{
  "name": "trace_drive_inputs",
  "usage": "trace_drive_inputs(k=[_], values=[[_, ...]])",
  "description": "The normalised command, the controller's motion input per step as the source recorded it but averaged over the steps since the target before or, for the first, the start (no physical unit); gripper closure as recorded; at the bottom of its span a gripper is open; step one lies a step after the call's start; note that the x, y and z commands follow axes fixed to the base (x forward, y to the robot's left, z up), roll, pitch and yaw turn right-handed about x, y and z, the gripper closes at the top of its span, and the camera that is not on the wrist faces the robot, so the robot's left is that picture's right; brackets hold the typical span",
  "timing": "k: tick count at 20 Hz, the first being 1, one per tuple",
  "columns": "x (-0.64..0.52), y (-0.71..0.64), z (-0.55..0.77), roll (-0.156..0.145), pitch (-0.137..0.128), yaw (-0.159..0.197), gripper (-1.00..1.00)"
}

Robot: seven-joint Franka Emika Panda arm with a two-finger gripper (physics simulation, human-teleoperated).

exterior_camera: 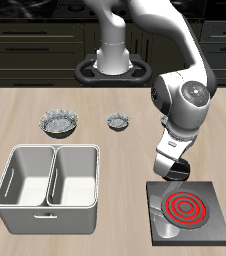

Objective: Turn off the flat stove and place the smallest bowl on it

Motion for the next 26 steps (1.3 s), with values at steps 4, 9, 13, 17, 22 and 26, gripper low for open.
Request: trace_drive_inputs(k=[4,9,13,17,22,26], values=[[-0.03,-0.05,-0.08,0.004,0.009,0.015,-1.0],[-0.07,0.01,-0.21,0.041,0.05,0.003,-1.0],[0.0,-0.15,-0.06,0.009,0.022,-0.01,1.0],[-0.02,-0.11,0.08,0.003,-0.006,-0.009,1.0],[0.0,-0.08,0.15,0.013,-0.023,-0.017,1.0],[0.03,-0.06,0.15,-0.001,-0.018,-0.029,1.0]])
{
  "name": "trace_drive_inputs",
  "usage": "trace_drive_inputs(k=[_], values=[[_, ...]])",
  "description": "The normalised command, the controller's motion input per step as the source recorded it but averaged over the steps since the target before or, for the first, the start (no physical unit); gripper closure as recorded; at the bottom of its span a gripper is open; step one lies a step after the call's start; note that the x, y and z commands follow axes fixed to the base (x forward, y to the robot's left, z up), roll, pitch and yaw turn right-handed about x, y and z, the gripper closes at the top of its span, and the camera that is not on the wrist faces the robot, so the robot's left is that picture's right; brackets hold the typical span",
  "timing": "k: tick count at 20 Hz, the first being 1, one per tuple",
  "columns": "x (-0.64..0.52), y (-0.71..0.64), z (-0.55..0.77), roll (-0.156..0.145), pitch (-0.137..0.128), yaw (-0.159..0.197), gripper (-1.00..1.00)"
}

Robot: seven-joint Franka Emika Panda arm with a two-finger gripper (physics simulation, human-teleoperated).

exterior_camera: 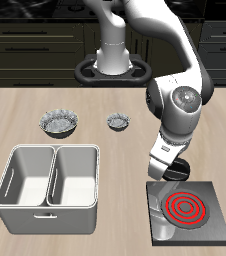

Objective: Turn off the flat stove and place the smallest bowl on it

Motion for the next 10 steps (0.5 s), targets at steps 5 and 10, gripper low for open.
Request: trace_drive_inputs(k=[5,10], values=[[0.01,0.04,0.16,0.009,-0.032,-0.087,1.0],[0.04,0.05,0.25,0.023,-0.062,-0.144,1.0]])
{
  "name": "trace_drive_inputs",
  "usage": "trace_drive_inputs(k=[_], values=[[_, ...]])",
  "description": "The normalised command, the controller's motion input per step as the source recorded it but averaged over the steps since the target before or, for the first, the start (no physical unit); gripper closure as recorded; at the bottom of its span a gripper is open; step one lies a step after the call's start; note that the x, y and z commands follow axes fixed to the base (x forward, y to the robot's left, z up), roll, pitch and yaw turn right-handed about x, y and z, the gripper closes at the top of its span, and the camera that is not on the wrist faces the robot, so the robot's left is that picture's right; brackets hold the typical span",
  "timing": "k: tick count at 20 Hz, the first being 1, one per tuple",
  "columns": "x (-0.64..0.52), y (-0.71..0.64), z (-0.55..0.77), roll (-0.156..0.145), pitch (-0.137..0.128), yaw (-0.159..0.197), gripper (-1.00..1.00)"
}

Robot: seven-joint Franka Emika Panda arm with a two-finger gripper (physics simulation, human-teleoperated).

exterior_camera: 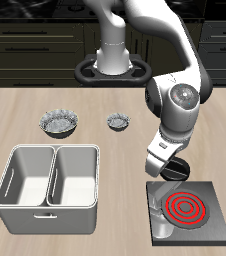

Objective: Turn off the flat stove and place the smallest bowl on it

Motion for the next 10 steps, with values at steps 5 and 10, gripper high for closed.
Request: trace_drive_inputs(k=[5,10], values=[[0.05,0.06,0.11,0.004,-0.028,-0.063,1.0],[0.02,0.05,0.14,0.006,-0.017,-0.072,1.0]])
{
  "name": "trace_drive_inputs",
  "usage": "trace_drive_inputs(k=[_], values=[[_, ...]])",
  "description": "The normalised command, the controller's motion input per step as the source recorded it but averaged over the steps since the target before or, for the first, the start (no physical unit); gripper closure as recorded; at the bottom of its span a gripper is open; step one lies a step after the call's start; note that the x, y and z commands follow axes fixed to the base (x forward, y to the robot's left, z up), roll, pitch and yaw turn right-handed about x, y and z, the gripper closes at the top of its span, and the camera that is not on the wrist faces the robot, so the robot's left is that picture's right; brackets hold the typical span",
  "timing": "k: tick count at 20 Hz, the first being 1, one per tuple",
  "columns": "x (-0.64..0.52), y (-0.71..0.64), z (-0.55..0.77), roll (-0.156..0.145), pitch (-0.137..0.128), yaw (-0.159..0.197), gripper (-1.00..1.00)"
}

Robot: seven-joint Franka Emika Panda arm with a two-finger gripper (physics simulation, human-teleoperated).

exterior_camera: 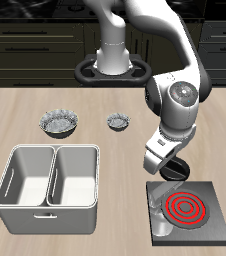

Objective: Turn off the flat stove and place the smallest bowl on it

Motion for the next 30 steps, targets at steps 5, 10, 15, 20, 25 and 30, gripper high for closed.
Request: trace_drive_inputs(k=[5,10,15,20,25,30], values=[[0.03,0.0,0.08,0.0,-0.018,-0.049,1.0],[0.03,0.03,0.07,0.006,-0.016,-0.053,1.0],[0.07,0.03,0.17,0.013,-0.027,-0.099,1.0],[0.05,0.0,0.08,-0.003,-0.009,-0.066,1.0],[0.05,0.06,0.11,0.006,-0.018,-0.075,1.0],[0.06,0.06,0.13,0.01,-0.013,-0.099,1.0]])
